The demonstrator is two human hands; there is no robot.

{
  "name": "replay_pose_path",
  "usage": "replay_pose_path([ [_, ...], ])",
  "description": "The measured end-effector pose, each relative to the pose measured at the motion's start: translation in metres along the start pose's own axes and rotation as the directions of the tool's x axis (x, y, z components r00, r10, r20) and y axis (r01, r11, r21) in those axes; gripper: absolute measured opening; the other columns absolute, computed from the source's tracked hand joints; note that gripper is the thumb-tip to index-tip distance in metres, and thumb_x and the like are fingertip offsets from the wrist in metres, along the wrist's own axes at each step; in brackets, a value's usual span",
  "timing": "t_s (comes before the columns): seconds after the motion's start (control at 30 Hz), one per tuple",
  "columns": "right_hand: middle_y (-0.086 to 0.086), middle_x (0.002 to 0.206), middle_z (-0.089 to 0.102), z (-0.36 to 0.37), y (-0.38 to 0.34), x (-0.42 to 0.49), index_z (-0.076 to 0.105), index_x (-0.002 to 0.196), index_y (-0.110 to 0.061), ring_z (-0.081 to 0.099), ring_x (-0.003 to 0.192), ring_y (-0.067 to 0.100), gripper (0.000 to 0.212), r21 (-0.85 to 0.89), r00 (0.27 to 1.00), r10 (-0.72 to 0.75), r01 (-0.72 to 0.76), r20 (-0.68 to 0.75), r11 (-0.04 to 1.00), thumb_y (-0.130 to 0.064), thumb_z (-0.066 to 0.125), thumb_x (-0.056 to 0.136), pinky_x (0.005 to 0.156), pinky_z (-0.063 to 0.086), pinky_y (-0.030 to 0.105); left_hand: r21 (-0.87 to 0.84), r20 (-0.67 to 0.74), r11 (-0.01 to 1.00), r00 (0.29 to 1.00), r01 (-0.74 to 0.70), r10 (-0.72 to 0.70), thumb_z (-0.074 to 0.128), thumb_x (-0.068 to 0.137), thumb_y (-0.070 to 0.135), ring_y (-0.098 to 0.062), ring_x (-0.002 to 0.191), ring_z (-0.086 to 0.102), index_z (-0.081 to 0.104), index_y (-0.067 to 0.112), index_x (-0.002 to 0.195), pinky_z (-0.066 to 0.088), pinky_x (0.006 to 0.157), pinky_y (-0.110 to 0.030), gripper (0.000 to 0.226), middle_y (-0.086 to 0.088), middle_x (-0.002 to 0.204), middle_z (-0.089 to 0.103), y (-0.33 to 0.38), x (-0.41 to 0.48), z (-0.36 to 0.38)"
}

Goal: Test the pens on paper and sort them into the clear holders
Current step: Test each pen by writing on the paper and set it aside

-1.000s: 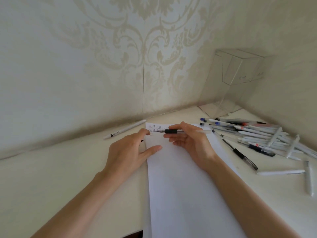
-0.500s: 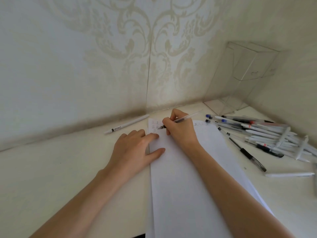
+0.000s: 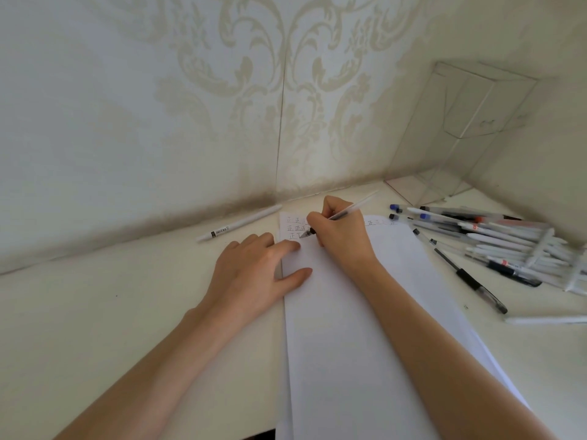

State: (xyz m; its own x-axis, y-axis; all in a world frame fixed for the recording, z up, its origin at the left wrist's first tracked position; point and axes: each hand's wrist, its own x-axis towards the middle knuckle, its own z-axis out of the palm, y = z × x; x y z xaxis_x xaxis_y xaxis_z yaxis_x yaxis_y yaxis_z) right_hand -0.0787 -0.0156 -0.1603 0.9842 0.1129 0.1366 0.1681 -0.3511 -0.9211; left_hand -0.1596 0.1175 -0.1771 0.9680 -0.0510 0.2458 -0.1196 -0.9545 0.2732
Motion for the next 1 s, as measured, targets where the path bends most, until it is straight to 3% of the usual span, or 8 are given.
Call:
replay_pose_path([
  [0.2, 0.011, 0.058, 0.037, 0.001, 0.002, 0.001, 0.035, 0.063, -0.011, 0.031, 0.043, 0.005, 0.025, -0.013, 1.0, -0.008, 0.008, -0.017, 1.0, -0.006, 0.055, 0.076, 0.045, 0.026, 0.021, -0.029, -0.02, 1.0, 1.0, 0.002, -0.003, 0.043, 0.081, 0.066, -0.012, 0.091, 0.048, 0.052, 0.04, 0.121, 0.023, 0.066, -0.027, 0.049, 0.013, 0.074, 0.033, 0.0, -0.001, 0.0],
  [0.33, 0.005, 0.048, 0.042, -0.001, 0.0, -0.001, 0.036, 0.062, -0.009, 0.037, 0.036, 0.002, 0.024, 0.027, 1.0, -0.012, 0.012, 0.008, 1.0, -0.003, 0.055, 0.077, 0.041, 0.026, 0.014, -0.029, -0.022, 1.0, 1.0, 0.002, -0.002, 0.043, 0.081, 0.067, -0.011, 0.092, 0.048, 0.051, 0.041, 0.121, 0.023, 0.066, -0.027, 0.049, 0.013, 0.074, 0.033, 0.0, -0.001, 0.0],
  [0.53, 0.01, 0.05, 0.041, 0.0, 0.0, -0.001, 0.033, 0.059, -0.013, 0.036, 0.038, 0.004, 0.028, 0.009, 1.0, -0.004, 0.004, 0.025, 1.0, -0.006, 0.055, 0.075, 0.05, 0.028, 0.026, -0.036, -0.028, 0.999, 1.0, -0.004, 0.003, 0.043, 0.082, 0.066, -0.012, 0.091, 0.047, 0.051, 0.04, 0.121, 0.023, 0.066, -0.027, 0.048, 0.013, 0.074, 0.031, 0.002, -0.001, -0.002],
  [0.67, -0.006, 0.048, 0.032, 0.002, 0.004, 0.002, 0.029, 0.058, -0.016, 0.037, 0.05, 0.011, 0.033, 0.01, 1.0, -0.012, 0.013, -0.014, 1.0, -0.006, 0.056, 0.075, 0.054, 0.029, 0.028, -0.054, -0.022, 0.998, 1.0, -0.011, 0.01, 0.045, 0.083, 0.062, -0.012, 0.093, 0.047, 0.049, 0.036, 0.124, 0.025, 0.066, -0.026, 0.048, 0.013, 0.078, 0.035, 0.003, -0.002, -0.004],
  [0.77, -0.011, 0.046, 0.028, 0.001, 0.005, 0.003, 0.027, 0.058, -0.017, 0.052, 0.054, 0.011, 0.035, 0.033, 1.0, -0.007, 0.007, -0.023, 0.999, -0.005, 0.054, 0.077, 0.053, 0.028, 0.027, -0.242, -0.07, 0.97, 0.997, 0.019, -0.037, 0.051, 0.09, 0.031, -0.018, 0.106, 0.048, 0.04, 0.017, 0.131, 0.033, 0.078, -0.024, 0.045, 0.002, 0.103, 0.049, 0.0, -0.001, 0.0],
  [0.83, -0.003, 0.049, 0.037, -0.002, 0.004, 0.002, 0.032, 0.059, -0.013, 0.044, 0.047, 0.008, 0.028, 0.085, 1.0, -0.009, 0.01, -0.013, 0.996, -0.004, 0.053, 0.077, 0.048, 0.028, 0.023, -0.357, -0.09, 0.933, 0.992, 0.054, -0.092, 0.044, 0.091, 0.01, -0.021, 0.107, 0.048, 0.034, 0.006, 0.131, 0.03, 0.08, -0.019, 0.041, -0.004, 0.107, 0.048, -0.004, -0.001, 0.002],
  [0.9, 0.005, 0.047, 0.043, -0.006, 0.002, 0.0, 0.036, 0.06, -0.01, 0.037, 0.043, 0.008, 0.026, 0.202, 1.0, -0.02, 0.019, 0.001, 0.979, 0.0, 0.051, 0.078, 0.045, 0.028, 0.019, -0.423, -0.1, 0.905, 0.99, 0.052, -0.103, 0.039, 0.094, 0.006, -0.02, 0.1, 0.051, 0.037, 0.004, 0.126, 0.03, 0.074, -0.016, 0.031, 0.0, 0.104, 0.051, -0.007, 0.0, 0.003],
  [1.0, 0.002, 0.043, 0.043, -0.012, -0.001, -0.001, 0.033, 0.057, -0.013, 0.035, 0.042, 0.01, 0.034, 0.365, 0.998, -0.021, -0.002, 0.058, 0.931, 0.002, 0.049, 0.083, 0.043, 0.027, 0.019, -0.523, -0.134, 0.852, 0.984, 0.033, -0.12, 0.045, 0.096, 0.017, -0.016, 0.081, 0.057, 0.051, 0.008, 0.109, 0.04, 0.068, -0.027, 0.017, 0.001, 0.09, 0.063, -0.009, 0.001, 0.0],
])
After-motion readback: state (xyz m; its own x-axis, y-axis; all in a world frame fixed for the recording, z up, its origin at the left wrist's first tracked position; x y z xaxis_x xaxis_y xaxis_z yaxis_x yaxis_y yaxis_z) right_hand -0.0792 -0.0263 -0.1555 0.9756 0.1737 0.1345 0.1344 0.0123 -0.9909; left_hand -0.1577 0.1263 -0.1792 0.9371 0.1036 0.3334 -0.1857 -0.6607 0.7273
